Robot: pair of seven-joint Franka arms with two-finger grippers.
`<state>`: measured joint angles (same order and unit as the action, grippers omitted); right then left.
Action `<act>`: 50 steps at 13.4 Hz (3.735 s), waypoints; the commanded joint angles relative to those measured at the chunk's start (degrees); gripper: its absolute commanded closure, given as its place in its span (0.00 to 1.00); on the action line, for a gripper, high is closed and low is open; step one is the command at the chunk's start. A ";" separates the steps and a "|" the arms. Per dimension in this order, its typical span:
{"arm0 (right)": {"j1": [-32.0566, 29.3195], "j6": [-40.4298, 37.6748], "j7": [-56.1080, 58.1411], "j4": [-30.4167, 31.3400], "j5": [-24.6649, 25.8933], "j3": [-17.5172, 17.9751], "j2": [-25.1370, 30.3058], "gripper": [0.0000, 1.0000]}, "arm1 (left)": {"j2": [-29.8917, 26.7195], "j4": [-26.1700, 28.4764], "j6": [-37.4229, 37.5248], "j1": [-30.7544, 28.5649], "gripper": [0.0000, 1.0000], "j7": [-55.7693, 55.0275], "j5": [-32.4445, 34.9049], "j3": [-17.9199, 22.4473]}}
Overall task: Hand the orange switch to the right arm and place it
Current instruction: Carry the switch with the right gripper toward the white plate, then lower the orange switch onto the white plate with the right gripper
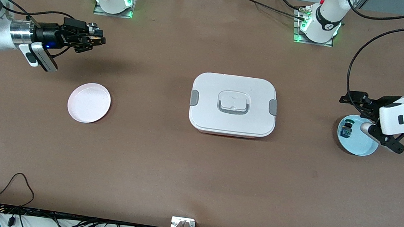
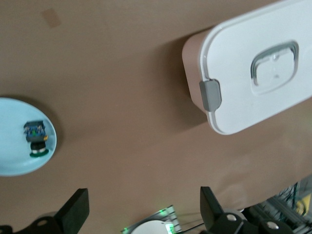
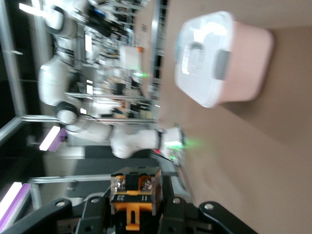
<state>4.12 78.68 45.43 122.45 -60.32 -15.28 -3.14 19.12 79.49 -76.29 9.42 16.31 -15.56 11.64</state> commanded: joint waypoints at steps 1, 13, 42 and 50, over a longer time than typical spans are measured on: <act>-0.34 4.18 -2.54 -3.70 11.24 0.69 1.56 1.00 | -1.87 -2.41 1.67 4.18 0.00 -15.02 6.56 -0.39; 13.10 24.39 -35.15 -15.22 60.57 1.92 6.13 1.00 | -9.79 -2.15 0.01 0.95 0.00 -18.51 11.69 0.22; 12.40 55.94 -34.53 0.14 54.96 2.28 -9.78 1.00 | -16.65 6.72 -11.07 -15.75 0.00 -13.49 13.54 -17.27; 12.75 62.72 -35.06 2.00 48.38 2.54 -15.05 1.00 | -20.44 12.09 -11.60 -15.75 0.00 -16.93 13.54 -17.44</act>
<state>16.67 139.48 10.89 124.25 -9.87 -13.09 -16.99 0.22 89.70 -86.70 -5.47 -0.57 -3.64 -4.77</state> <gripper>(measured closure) 0.656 0.000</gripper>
